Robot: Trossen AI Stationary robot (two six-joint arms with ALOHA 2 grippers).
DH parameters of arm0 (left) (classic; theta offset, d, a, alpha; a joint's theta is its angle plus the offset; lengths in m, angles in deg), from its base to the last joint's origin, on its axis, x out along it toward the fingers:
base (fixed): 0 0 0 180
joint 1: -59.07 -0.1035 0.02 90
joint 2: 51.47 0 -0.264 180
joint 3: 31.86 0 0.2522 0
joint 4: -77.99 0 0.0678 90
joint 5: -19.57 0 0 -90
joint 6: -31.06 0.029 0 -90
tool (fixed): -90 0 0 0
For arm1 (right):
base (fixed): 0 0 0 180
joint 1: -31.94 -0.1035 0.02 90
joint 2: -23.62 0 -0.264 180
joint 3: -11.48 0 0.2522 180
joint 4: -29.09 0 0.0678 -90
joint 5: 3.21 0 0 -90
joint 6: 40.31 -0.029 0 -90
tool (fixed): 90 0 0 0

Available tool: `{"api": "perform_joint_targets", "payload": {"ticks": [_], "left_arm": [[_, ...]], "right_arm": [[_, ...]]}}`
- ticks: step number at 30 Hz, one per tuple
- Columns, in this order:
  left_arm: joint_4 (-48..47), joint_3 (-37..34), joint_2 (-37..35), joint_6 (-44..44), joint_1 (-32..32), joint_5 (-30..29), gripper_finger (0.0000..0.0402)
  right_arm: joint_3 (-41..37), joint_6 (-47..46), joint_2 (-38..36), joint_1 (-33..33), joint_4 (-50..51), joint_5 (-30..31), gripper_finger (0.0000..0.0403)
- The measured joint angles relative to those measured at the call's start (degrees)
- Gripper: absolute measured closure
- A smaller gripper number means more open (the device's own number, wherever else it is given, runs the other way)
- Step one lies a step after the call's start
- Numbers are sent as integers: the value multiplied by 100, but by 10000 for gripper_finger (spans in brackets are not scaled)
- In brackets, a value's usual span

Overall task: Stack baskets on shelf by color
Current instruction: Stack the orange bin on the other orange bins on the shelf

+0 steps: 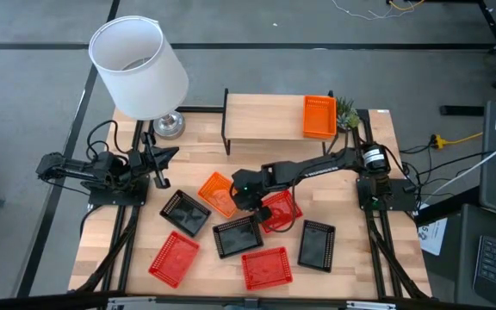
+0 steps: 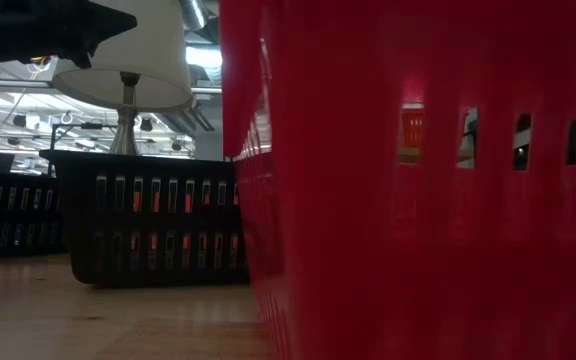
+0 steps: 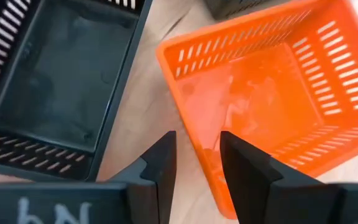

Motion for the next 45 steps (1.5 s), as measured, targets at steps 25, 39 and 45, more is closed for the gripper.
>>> {"api": "perform_joint_targets", "payload": {"ticks": [25, 39, 45], "left_arm": [[-103, 0, 1, -2, 0, 3, 401], [-134, 0, -1, -2, 0, 6, 401], [-150, -1, 2, -2, 0, 15, 401]], "right_arm": [[-308, -35, -2, 15, -190, 513, 303], [-319, -221, 200, 14, 106, 862, 365], [2, -276, 142, 9, 316, 908, 399]]}}
